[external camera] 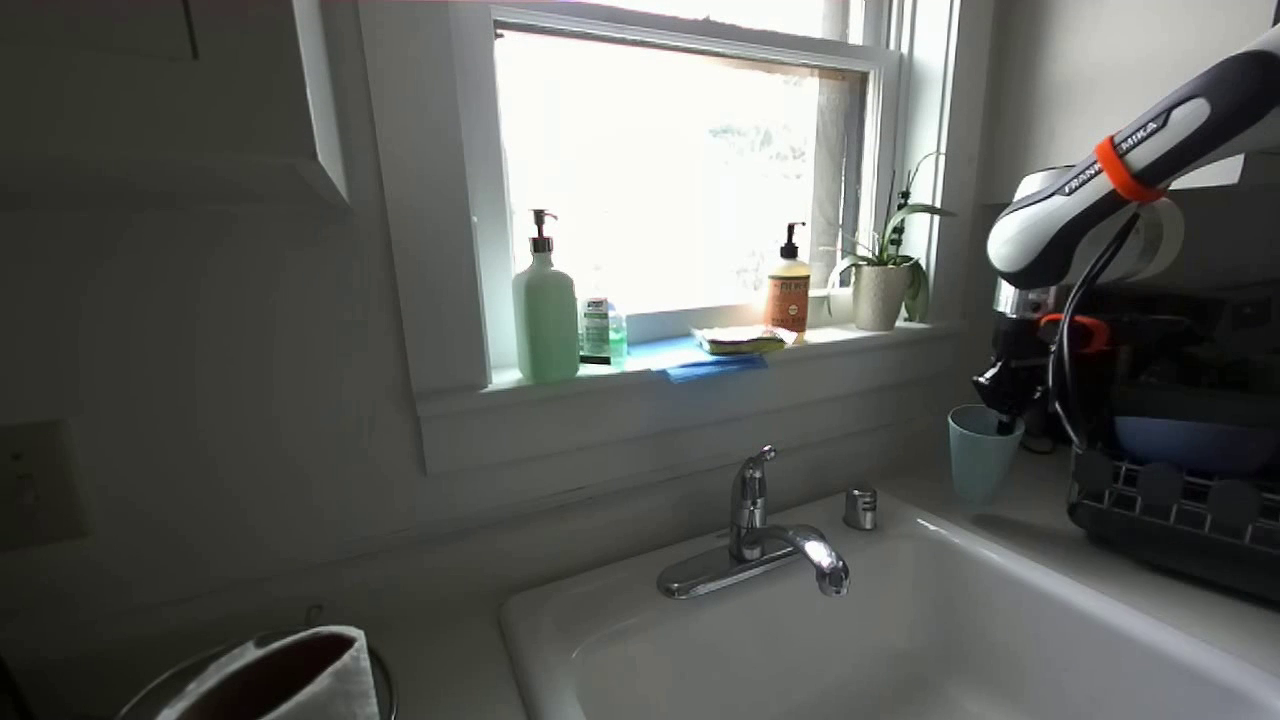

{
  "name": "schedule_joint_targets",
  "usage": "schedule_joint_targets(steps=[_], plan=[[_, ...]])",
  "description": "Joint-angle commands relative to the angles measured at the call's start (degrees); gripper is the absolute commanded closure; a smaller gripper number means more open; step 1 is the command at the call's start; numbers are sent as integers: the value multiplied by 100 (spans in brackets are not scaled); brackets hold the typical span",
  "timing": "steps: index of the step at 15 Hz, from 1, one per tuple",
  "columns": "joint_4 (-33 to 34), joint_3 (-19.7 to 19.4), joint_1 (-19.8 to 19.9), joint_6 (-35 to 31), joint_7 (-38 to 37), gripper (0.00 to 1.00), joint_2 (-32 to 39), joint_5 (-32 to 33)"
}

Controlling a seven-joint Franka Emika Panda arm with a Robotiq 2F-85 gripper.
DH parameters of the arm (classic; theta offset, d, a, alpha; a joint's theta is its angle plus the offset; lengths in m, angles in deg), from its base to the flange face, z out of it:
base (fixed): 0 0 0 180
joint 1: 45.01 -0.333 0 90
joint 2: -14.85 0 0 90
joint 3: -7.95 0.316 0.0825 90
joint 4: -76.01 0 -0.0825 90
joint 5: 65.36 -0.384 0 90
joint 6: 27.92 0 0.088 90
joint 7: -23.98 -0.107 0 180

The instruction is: Pour water out of the cup beside the sink into the cup in the sink then pour all the water in the sink

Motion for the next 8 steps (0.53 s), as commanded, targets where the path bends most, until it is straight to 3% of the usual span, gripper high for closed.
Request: schedule_joint_targets(steps=[1, 8], plan=[[752, 33, 104, 477, -559, 99, 537, -235], [1327, 57, 144, 1031, -1043, 99, 981, -179]])
